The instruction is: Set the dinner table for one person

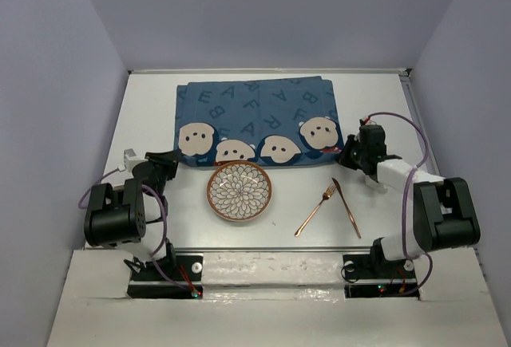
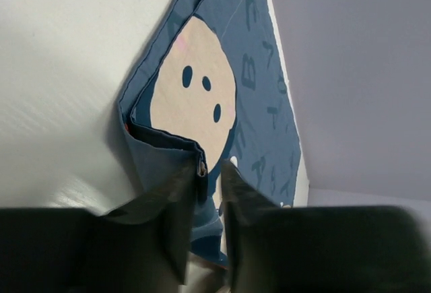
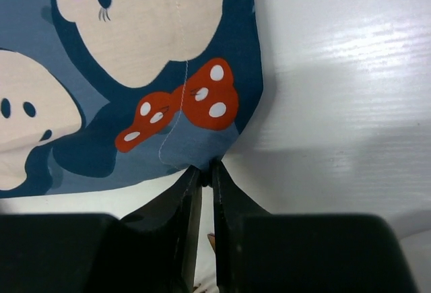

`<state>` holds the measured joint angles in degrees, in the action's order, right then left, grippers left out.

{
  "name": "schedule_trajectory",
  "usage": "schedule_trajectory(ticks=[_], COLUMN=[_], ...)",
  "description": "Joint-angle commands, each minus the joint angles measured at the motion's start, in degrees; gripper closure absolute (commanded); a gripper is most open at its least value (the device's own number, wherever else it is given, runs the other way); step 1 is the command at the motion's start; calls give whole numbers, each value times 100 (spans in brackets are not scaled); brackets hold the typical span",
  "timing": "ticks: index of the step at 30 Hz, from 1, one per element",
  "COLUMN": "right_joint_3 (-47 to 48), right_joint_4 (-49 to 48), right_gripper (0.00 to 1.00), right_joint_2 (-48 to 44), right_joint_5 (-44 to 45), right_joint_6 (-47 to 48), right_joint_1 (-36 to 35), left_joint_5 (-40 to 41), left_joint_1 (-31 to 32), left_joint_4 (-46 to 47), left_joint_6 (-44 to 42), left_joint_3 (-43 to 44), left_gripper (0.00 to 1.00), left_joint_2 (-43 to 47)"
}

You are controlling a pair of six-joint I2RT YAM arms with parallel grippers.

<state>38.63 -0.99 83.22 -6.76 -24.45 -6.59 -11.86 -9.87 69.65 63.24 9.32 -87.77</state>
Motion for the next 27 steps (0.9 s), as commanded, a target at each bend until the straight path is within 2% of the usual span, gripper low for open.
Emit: schedule_trajectory(ticks=[1,3,4,6,7,8,9,10,13,16,17,19,20,25,27], right_joint_3=[-242,-312,-312,-277,-269,-251,-199,-155,12,153,179,232,241,75,100], right_joint_4=[-182,-60,2,256,310,354,407,503,566,347,259,-109,-468,-1340,-1473], right_gripper=[80,75,75,64,64,59,55,50,43,34,28,23,17,14,16], right_joint_2=[-244,-446,-534,-814,-816,-990,-1070,-1167,-1168,-966,-905,-703,-528,113,351], right_joint_5=[140,245,289,386,378,360,404,474,668,809,782,738,494,176,88], right_joint_6=[-130,-174,-174,-201,-210,-244,-271,-341,-543,-885,-1060,-1246,-1464,-2089,-2178], right_joint_1=[-132,-193,-194,-254,-307,-386,-509,-875,-1658,-2335,-2521,-2890,-3179,-3542,-3542], left_joint_5=[140,323,324,438,500,587,632,676,729,685,572,326,-93,-1922,-2040], left_joint_1=[-59,-68,-68,-68,-68,-68,-59,-59,-6,20,20,29,64,309,459], left_joint_4=[207,-64,-161,-494,-496,-792,-934,-1179,-1549,-2032,-2104,-2227,-2254,-2472,-2902], left_joint_6=[136,179,180,145,110,66,4,-92,-180,-321,-417,-436,-366,-364,-690], left_joint_3=[-80,-132,-124,-89,-54,-18,51,78,149,201,228,342,464,1158,1554], left_gripper=[61,46,42,32,32,27,26,23,15,12,12,11,10,9,9], left_joint_2=[514,873,1023,1522,1743,1937,2330,2526,3203,3738,3828,4039,4065,4117,4346])
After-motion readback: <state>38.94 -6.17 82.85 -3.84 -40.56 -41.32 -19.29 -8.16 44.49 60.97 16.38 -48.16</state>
